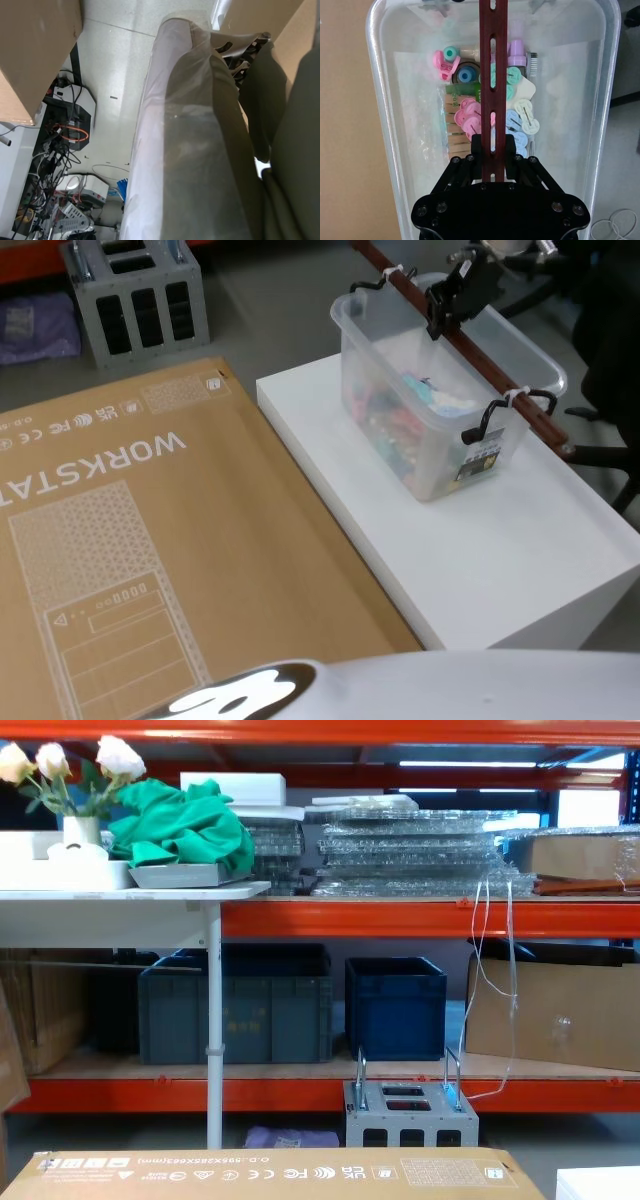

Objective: Use one hand to grasp the basket and place it at the designated location.

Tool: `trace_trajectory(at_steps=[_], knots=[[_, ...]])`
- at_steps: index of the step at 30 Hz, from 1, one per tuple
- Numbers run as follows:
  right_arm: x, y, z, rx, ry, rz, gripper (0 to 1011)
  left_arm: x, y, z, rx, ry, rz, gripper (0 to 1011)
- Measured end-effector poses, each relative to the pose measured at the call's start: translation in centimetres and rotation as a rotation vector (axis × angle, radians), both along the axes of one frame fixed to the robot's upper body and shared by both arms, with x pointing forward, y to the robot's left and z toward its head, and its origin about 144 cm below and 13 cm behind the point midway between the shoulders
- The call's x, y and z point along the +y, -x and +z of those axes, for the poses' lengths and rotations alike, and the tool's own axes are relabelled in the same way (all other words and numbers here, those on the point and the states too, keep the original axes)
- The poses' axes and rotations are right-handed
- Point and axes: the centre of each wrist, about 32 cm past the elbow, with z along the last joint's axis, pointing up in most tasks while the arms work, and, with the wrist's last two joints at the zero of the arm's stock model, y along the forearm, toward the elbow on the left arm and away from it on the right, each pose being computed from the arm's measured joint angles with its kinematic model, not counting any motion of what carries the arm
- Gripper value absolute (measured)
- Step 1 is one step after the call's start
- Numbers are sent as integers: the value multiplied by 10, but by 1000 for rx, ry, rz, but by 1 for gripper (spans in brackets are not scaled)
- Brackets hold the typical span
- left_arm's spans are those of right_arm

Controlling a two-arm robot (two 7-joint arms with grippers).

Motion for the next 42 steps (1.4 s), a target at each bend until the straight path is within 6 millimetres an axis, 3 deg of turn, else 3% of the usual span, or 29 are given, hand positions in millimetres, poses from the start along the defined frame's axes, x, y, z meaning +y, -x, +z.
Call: trace_trajectory(at_steps=[9,22,32,42], knots=[[-1,6,17,-28,-22,24,237,0,0,0,0,0,0,0],[13,25,64,-108,-16,127,235,0,0,0,0,0,0,0],[39,42,97,-203,8,261,237,0,0,0,0,0,0,0],[82,58,120,-286,21,475,237,0,0,0,0,0,0,0]])
